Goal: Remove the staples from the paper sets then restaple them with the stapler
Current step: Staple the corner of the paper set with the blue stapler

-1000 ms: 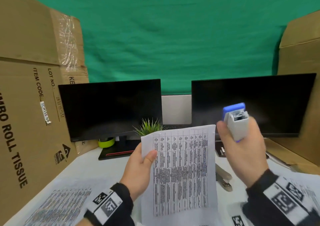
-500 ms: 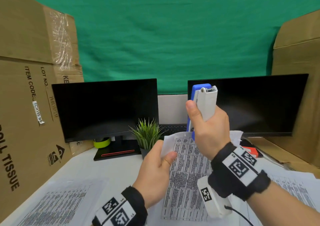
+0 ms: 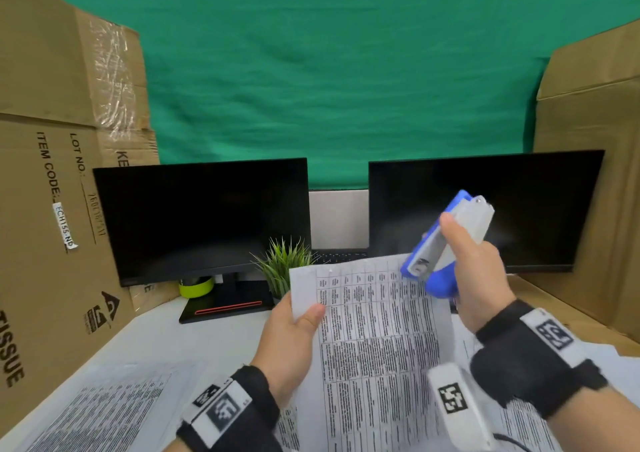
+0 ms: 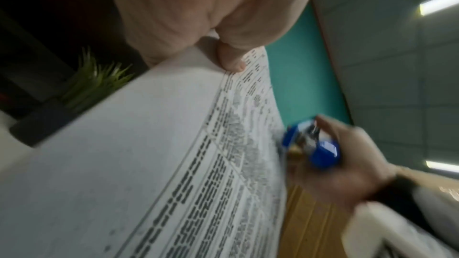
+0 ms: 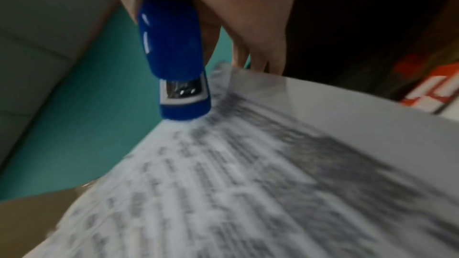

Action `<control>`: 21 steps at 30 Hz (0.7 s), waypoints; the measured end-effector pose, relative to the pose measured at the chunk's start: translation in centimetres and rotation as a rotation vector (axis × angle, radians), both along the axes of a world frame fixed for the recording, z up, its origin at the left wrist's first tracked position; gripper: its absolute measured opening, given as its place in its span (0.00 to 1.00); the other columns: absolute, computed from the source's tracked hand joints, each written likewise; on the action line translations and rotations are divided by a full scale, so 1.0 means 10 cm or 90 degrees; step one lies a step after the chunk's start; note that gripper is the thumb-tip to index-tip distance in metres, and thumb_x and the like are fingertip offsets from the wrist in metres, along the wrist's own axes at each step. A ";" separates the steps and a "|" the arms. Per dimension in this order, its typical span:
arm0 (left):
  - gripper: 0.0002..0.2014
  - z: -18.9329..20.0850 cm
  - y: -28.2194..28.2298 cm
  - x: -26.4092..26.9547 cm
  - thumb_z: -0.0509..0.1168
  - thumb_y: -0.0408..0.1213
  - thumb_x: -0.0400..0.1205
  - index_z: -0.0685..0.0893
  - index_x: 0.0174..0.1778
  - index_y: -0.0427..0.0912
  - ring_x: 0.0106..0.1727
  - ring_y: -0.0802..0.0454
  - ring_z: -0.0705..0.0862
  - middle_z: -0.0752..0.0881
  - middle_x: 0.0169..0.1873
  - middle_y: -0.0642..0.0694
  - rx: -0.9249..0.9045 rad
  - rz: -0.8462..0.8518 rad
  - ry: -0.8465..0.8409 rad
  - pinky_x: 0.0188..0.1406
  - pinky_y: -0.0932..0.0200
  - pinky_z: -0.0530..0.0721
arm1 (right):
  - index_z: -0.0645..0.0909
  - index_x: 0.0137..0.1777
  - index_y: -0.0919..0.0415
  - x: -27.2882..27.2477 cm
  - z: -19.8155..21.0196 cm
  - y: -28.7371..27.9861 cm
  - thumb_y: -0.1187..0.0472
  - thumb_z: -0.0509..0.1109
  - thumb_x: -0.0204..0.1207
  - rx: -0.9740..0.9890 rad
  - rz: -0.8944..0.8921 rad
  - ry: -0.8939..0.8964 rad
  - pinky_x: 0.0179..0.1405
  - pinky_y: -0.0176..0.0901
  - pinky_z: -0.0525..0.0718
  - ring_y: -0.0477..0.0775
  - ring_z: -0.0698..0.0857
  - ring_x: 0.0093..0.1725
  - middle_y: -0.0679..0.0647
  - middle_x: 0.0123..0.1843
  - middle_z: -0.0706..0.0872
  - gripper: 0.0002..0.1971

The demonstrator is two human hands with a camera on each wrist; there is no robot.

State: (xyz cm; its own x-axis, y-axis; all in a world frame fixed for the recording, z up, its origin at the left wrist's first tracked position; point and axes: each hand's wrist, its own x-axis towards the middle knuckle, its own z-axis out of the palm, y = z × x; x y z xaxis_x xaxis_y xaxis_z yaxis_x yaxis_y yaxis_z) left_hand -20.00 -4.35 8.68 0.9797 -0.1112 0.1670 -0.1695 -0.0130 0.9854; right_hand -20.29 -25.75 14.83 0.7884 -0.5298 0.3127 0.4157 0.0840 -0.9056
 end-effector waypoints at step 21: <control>0.45 -0.92 0.46 0.70 0.70 0.67 0.69 0.67 0.75 0.44 0.69 0.46 0.74 0.71 0.69 0.46 0.945 -0.129 0.212 0.67 0.52 0.75 | 0.81 0.40 0.63 -0.26 -0.79 -0.57 0.48 0.65 0.81 -0.313 0.078 0.385 0.32 0.42 0.78 0.54 0.80 0.30 0.57 0.31 0.83 0.18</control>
